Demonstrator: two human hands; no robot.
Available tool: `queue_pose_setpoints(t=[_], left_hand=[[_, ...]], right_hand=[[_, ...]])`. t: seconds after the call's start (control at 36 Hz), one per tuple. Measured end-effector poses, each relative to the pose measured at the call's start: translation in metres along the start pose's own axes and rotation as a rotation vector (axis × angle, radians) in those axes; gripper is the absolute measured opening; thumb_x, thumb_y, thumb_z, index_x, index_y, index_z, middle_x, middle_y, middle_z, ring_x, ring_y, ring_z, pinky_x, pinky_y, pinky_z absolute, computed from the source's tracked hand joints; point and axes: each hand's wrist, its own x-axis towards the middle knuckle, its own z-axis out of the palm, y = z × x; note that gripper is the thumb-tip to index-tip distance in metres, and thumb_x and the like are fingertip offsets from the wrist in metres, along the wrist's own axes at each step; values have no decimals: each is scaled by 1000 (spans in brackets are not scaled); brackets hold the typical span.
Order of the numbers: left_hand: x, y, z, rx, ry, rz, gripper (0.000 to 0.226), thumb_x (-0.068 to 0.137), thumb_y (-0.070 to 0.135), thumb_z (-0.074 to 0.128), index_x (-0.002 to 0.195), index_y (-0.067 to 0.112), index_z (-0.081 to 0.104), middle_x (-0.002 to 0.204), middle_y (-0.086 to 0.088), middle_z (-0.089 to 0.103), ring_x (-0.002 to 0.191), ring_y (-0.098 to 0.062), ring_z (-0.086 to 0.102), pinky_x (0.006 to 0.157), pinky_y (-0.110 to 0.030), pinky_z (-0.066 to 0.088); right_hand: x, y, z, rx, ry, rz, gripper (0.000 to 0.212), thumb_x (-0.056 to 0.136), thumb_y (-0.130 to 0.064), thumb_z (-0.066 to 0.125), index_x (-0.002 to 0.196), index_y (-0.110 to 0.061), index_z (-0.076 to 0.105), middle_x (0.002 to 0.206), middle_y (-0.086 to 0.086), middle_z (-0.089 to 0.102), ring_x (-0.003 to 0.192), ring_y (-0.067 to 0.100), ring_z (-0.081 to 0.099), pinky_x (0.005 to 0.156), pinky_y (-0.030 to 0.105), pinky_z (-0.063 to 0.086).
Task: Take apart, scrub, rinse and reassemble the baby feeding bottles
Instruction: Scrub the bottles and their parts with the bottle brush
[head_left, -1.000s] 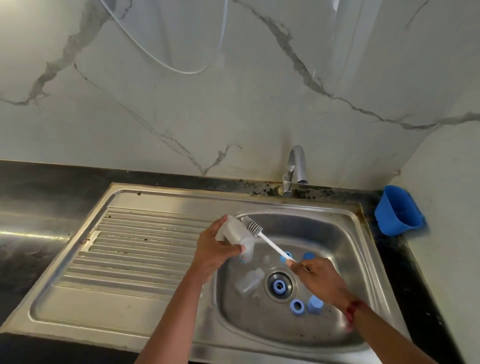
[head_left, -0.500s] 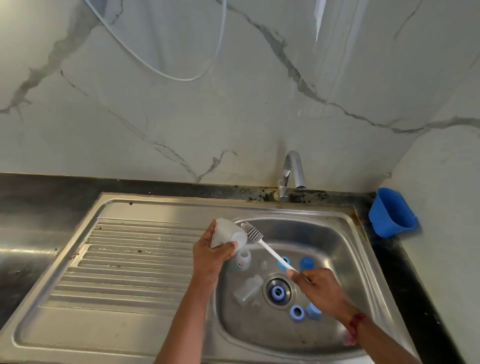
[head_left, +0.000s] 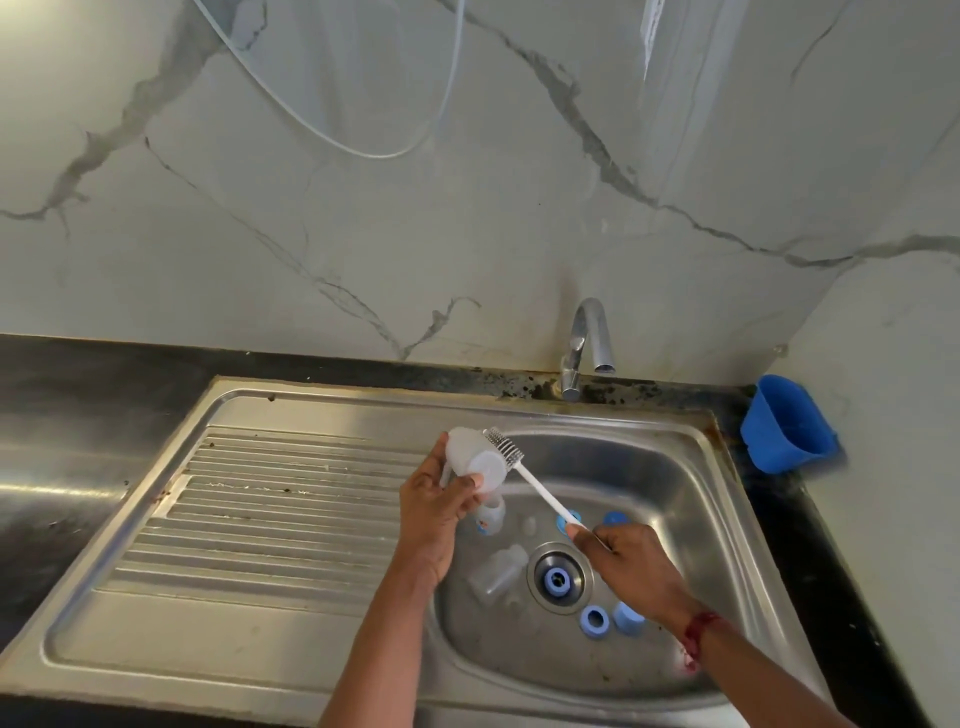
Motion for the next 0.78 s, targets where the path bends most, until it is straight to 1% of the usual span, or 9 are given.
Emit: queue_pose_setpoints(t=[0.08,0.14,0.22,0.28,0.33,0.44,0.58,0.72,0.78], left_hand=[[6,2,-2,-101,95,8,69,78,-7,73,141,10,52,122,-6,69,96,-19,71,68,-30,60],[8,2,-3,-125,101,-1,65,82,-9,67,142,10,51,130,-11,64,98,-20,70,68,-29,60],[5,-4,2,-90,20,-19,62,77,-4,75,134,15,58,119,-7,69,98,-20,70,72,-30,61],[3,-9,8,-42,-22,-37,64,69,2,79,128,20,61,119,-7,69,100,-23,69,67,-28,61],[4,-13,10,-13,-23,-42,64,74,-4,78,131,19,60,123,-9,67,102,-24,67,64,-25,59],[8,-17,6,-4,14,-49,64,79,-9,72,137,12,56,121,-7,69,95,-19,71,61,-24,59],[18,-14,-2,-53,129,-28,66,78,-4,75,139,11,55,99,5,75,82,-10,72,73,-27,61],[26,-13,-11,-141,213,-23,51,84,-1,70,133,7,60,113,-4,72,101,-17,68,72,-22,57],[25,-15,-11,-141,219,-20,48,84,0,70,130,7,62,106,-1,74,98,-15,68,74,-22,54]], right_hand=[[-7,0,-1,7,-17,-23,61,94,-50,57,49,-21,29,46,-8,25,46,9,24,48,21,23],[-9,2,-2,-2,-23,-21,60,94,-50,57,49,-20,29,45,-8,25,45,10,24,48,20,22],[-6,4,-3,2,-3,31,62,94,-49,58,49,-19,27,43,-9,26,44,9,26,48,22,24],[-1,4,-4,-1,3,71,61,95,-48,58,50,-19,29,43,-8,29,43,9,28,49,22,27],[4,4,-4,-9,4,90,60,95,-48,58,50,-18,30,41,-8,31,42,9,30,48,20,28],[10,2,-3,-13,-5,92,63,94,-50,59,48,-19,29,40,-9,29,41,8,29,46,18,28],[6,-3,3,-11,2,18,61,94,-50,57,52,-18,26,43,-9,24,44,9,25,46,18,28],[3,-3,8,-19,-9,-40,59,94,-53,54,55,-17,28,48,-7,25,46,8,25,46,18,28],[3,0,9,-30,-8,-40,59,94,-54,53,55,-18,27,48,-7,25,46,8,26,47,19,28]])
